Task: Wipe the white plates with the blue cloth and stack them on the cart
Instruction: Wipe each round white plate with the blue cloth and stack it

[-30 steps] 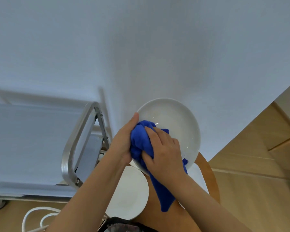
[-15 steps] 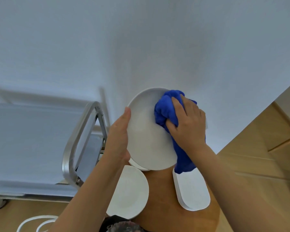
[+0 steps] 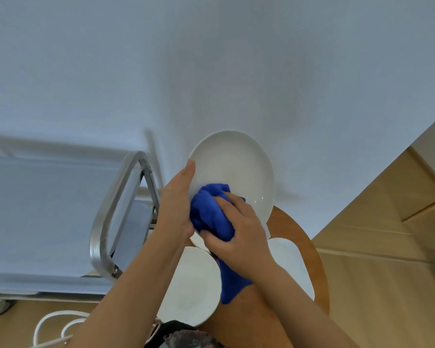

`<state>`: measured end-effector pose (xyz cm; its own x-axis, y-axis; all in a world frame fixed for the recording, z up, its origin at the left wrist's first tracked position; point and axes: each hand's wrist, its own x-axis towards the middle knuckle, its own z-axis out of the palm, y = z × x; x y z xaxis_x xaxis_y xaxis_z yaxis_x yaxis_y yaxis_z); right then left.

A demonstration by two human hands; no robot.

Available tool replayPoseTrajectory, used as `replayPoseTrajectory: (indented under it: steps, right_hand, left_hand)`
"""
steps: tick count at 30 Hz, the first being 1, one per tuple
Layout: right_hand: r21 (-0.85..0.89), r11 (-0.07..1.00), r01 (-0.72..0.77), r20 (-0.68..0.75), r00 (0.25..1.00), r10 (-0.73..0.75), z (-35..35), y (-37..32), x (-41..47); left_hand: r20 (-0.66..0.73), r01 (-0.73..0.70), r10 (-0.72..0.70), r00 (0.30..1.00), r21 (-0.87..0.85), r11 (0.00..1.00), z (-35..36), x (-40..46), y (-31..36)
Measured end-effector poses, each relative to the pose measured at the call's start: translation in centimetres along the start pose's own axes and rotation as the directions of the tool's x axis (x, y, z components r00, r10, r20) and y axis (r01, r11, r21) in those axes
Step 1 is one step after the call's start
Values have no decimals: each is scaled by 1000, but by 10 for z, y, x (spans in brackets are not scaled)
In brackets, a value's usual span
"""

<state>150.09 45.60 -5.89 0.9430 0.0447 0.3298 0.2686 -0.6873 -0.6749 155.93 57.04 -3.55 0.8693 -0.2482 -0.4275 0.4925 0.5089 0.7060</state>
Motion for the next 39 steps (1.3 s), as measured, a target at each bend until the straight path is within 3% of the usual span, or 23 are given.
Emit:
replayPoseTrajectory:
  steps: [4,7,12,21,24,26,27,29,31,32,34,36,37,39]
  right_hand:
    - [-171,973,158,96,985,-143,-17,20,-6]
    - [-381,891,247,110,969,-221,-26,41,-15]
    - [-588,786,191,66,980,-189,-36,65,-18]
    - [-336,941,-34,-181,983,-29,2,15,-12]
    - [-250,968,-28,-203,979,-24,-3,11,-12]
    - [-9,994,-111,-202,974,107,-17,8,-11]
    - [153,970,-189,-171,962,215,-25,8,-8]
    - [489,813,-316,-71,915,398,-41,11,-3]
    - [730,597,-333,22,884,466,-53,15,1]
    - [808,498,-315,63,887,458,-57,16,2]
    - [910,311,-275,147,914,378,-61,19,0]
    - [939,189,-286,221,927,303,-60,23,-3]
    - [939,161,-303,250,926,282,-59,26,-4]
    - [927,154,-343,296,919,260,-55,34,-7]
  left_hand:
    - [-10,-47,47,999,15,999,0,4,6]
    - [13,-99,98,995,112,989,-2,8,11]
    - [45,-121,116,992,147,982,4,8,12]
    - [-157,-36,43,987,47,998,38,9,-12]
    - [-127,-34,47,991,110,993,37,8,-7]
    - [-18,-102,111,994,256,961,35,6,-2]
    - [34,-140,137,990,345,928,35,4,3]
    - [29,-193,205,978,482,855,31,5,13]
    - [-170,-185,327,929,554,812,16,20,14]
    - [-286,-123,320,903,541,832,5,28,12]
    - [-363,68,54,930,314,947,-14,35,5]
    - [-194,218,-189,963,139,966,-23,38,-4]
    - [-132,228,-212,968,122,966,-25,38,-6]
    - [-167,194,-173,971,116,974,-25,38,-6]
